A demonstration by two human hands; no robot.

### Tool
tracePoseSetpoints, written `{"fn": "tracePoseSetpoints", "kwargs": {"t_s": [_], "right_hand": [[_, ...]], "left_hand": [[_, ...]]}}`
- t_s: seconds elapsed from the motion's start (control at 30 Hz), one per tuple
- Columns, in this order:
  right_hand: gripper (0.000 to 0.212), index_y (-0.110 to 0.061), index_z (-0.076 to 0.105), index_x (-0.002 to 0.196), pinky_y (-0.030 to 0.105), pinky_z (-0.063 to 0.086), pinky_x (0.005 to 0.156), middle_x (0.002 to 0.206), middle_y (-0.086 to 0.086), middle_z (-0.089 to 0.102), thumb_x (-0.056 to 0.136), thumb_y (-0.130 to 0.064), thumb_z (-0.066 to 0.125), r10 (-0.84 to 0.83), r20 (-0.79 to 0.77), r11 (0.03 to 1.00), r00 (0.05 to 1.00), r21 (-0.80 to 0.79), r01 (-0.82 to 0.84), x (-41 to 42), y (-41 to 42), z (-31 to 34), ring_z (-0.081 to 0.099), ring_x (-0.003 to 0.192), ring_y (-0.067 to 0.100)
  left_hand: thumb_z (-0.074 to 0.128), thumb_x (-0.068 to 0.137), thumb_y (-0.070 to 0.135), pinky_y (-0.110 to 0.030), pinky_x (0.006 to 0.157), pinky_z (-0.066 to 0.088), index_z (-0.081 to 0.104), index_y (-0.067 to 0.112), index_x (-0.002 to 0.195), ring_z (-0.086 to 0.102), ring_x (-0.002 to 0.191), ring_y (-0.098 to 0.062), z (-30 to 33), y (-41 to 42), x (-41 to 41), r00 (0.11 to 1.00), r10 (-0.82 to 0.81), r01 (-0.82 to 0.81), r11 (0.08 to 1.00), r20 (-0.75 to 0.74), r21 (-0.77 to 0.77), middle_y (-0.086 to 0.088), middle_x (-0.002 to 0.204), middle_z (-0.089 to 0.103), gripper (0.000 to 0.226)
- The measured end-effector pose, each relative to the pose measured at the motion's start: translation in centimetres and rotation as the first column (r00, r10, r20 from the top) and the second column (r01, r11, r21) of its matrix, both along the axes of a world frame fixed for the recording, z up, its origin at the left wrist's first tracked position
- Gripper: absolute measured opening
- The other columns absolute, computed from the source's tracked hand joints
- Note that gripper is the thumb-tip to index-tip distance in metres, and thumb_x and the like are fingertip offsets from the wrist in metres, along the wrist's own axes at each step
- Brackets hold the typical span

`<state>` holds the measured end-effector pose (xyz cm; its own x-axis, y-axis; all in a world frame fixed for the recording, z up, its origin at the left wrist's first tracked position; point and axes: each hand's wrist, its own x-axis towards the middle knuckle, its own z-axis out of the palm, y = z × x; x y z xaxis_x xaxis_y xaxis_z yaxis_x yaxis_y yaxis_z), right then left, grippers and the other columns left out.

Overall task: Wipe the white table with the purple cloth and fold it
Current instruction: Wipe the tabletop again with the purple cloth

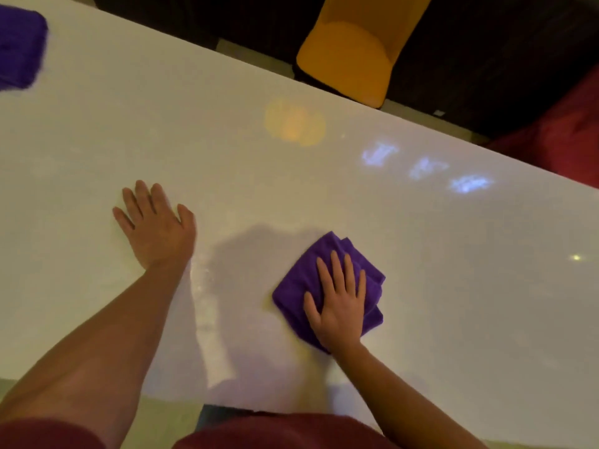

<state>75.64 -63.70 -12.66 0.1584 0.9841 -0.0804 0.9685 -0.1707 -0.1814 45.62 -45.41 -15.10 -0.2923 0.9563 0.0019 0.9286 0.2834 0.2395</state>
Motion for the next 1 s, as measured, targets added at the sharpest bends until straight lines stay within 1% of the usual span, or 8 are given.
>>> {"fn": "tracePoseSetpoints", "kwargs": {"t_s": [0.13, 0.27, 0.43, 0.53, 0.63, 0.83, 0.93, 1.0], "right_hand": [[0.072, -0.025, 0.045, 0.161, 0.066, 0.017, 0.129, 0.173, 0.007, 0.034, 0.098, -0.059, 0.047, 0.031, 0.011, 0.999, 0.999, -0.026, -0.03, 1.3, -3.9, -0.4, 0.023, 0.163, 0.035], [0.07, -0.025, 0.05, 0.158, 0.064, 0.016, 0.129, 0.171, 0.005, 0.039, 0.097, -0.059, 0.046, 0.073, -0.034, 0.997, 0.997, 0.037, -0.071, 3.8, 1.8, -0.5, 0.025, 0.162, 0.033], [0.064, -0.024, 0.057, 0.153, 0.061, 0.016, 0.13, 0.166, 0.007, 0.047, 0.098, -0.056, 0.047, 0.012, -0.088, 0.992, 0.996, 0.123, -0.001, 8.2, 12.0, -0.9, 0.032, 0.159, 0.034], [0.067, -0.026, 0.052, 0.156, 0.06, 0.01, 0.131, 0.169, 0.005, 0.042, 0.099, -0.06, 0.043, 0.068, -0.099, 0.993, 0.993, 0.099, -0.058, 11.1, 16.9, -1.1, 0.027, 0.161, 0.033], [0.067, -0.029, 0.048, 0.158, 0.06, 0.008, 0.131, 0.171, 0.003, 0.038, 0.101, -0.063, 0.038, 0.14, -0.106, 0.988, 0.984, 0.086, -0.131, 14.9, 18.8, -1.1, 0.025, 0.161, 0.032], [0.069, -0.029, 0.037, 0.164, 0.066, 0.004, 0.13, 0.176, 0.004, 0.027, 0.104, -0.062, 0.033, -0.017, -0.064, 0.999, 0.998, 0.031, 0.019, 27.9, 13.1, -0.5, 0.015, 0.164, 0.032], [0.069, -0.026, 0.036, 0.165, 0.07, 0.008, 0.128, 0.177, 0.006, 0.024, 0.104, -0.058, 0.034, -0.171, -0.021, 0.985, 0.985, -0.016, 0.171, 32.5, 6.7, 0.0, 0.013, 0.165, 0.033], [0.069, -0.022, 0.039, 0.164, 0.07, 0.01, 0.127, 0.176, 0.01, 0.026, 0.102, -0.054, 0.038, -0.25, 0.009, 0.968, 0.968, 0.019, 0.25, 32.2, 1.5, -0.3, 0.016, 0.164, 0.036]], "left_hand": [[0.039, 0.099, 0.036, -0.065, 0.126, 0.011, 0.036, 0.001, 0.154, 0.02, 0.155, -0.044, -0.3, -0.3, 0.1, 0.999, 0.003, -0.003, 1.0, -0.036, 0.011, -0.023, 0.166, 0.03, 0.065], [0.042, 0.098, 0.023, -0.06, 0.126, 0.012, 0.043, 0.004, 0.15, 0.022, 0.156, -0.04, 0.6, -1.1, 0.9, 0.999, -0.055, 0.054, 0.995, 0.002, 0.086, -0.017, 0.166, 0.034, 0.055], [0.054, 0.094, 0.009, -0.058, 0.126, 0.014, 0.057, 0.004, 0.139, 0.025, 0.155, -0.042, 1.4, -5.7, 6.9, 0.968, -0.25, 0.247, 0.961, 0.008, 0.124, -0.019, 0.16, 0.042, 0.045], [0.054, 0.093, 0.01, -0.062, 0.124, 0.018, 0.062, 0.004, 0.132, 0.031, 0.153, -0.044, 1.8, -8.1, 12.1, 0.918, -0.395, 0.394, 0.903, -0.028, 0.171, -0.02, 0.157, 0.046, 0.04], [0.053, 0.096, 0.018, -0.063, 0.123, 0.021, 0.062, 0.006, 0.134, 0.031, 0.153, -0.043, 2.5, -9.4, 19.1, 0.87, -0.491, 0.493, 0.859, -0.054, 0.137, -0.019, 0.158, 0.046, 0.041], [0.047, 0.106, 0.029, -0.056, 0.126, 0.016, 0.041, 0.013, 0.156, 0.021, 0.157, -0.036, 3.0, -9.0, 32.0, 0.951, -0.307, 0.309, 0.949, 0.044, -0.054, -0.012, 0.168, 0.032, 0.053], [0.039, 0.107, 0.029, -0.057, 0.128, 0.007, 0.032, 0.012, 0.161, 0.011, 0.16, -0.037, 2.0, -10.0, 34.4, 0.973, -0.23, 0.229, 0.969, -0.006, -0.091, -0.012, 0.172, 0.021, 0.057], [0.037, 0.106, 0.031, -0.059, 0.127, 0.008, 0.031, 0.009, 0.161, 0.012, 0.159, -0.039, 1.3, -10.4, 34.9, 0.972, -0.23, 0.226, 0.971, -0.043, -0.074, -0.014, 0.172, 0.021, 0.059]]}}
